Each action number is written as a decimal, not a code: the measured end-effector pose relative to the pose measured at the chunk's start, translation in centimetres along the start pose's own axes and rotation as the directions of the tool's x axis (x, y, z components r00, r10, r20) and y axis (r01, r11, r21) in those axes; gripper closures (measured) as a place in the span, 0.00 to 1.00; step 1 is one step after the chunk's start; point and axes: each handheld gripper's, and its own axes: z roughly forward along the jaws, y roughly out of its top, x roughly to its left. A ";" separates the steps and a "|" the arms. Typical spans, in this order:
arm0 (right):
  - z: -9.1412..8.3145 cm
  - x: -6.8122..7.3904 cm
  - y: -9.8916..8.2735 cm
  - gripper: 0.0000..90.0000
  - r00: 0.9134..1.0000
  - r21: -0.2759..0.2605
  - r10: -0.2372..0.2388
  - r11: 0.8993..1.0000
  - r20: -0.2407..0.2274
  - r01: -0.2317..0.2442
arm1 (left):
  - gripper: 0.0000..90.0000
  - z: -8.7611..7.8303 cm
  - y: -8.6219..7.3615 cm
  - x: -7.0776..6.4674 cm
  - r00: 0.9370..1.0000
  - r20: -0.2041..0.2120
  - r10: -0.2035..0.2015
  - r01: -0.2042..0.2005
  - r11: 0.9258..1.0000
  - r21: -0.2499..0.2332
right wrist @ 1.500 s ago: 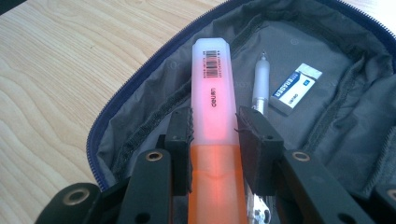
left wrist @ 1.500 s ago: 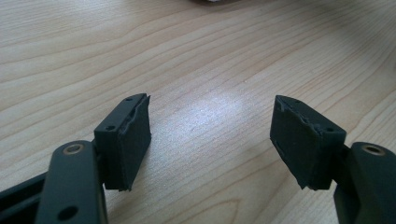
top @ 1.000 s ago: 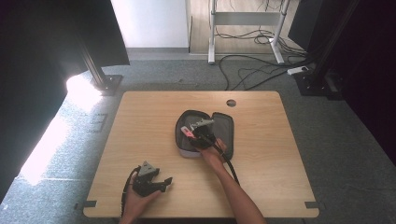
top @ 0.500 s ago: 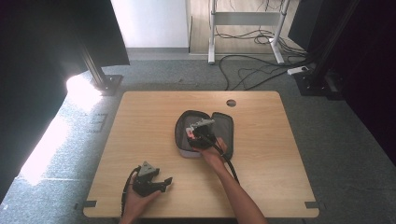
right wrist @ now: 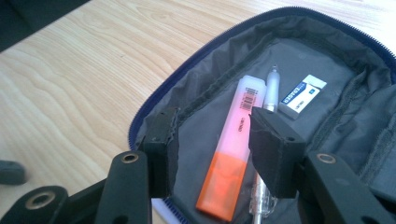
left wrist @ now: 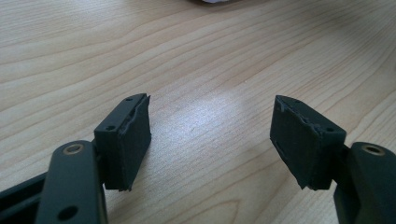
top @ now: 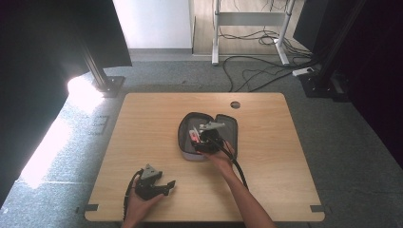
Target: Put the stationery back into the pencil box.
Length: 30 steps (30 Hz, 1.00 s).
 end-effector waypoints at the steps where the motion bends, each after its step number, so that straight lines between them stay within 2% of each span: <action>1: -0.1 0.0 -0.1 0.57 1.000 -0.003 0.001 1.000 -0.003 -0.001 | 0.32 0.0 0.0 0.0 1.000 0.000 0.001 -0.001 1.000 0.001; 11: -1.9 -0.1 -1.2 0.57 1.000 -0.027 -0.006 1.000 -0.022 0.006 | 0.33 0.0 0.0 -0.1 1.000 -0.005 0.006 -0.006 1.000 0.003; 30: -6.0 -0.6 -5.3 0.56 0.999 -0.066 -0.016 0.998 -0.044 0.013 | 0.33 0.0 0.0 -0.1 1.000 -0.006 0.001 -0.001 1.000 0.001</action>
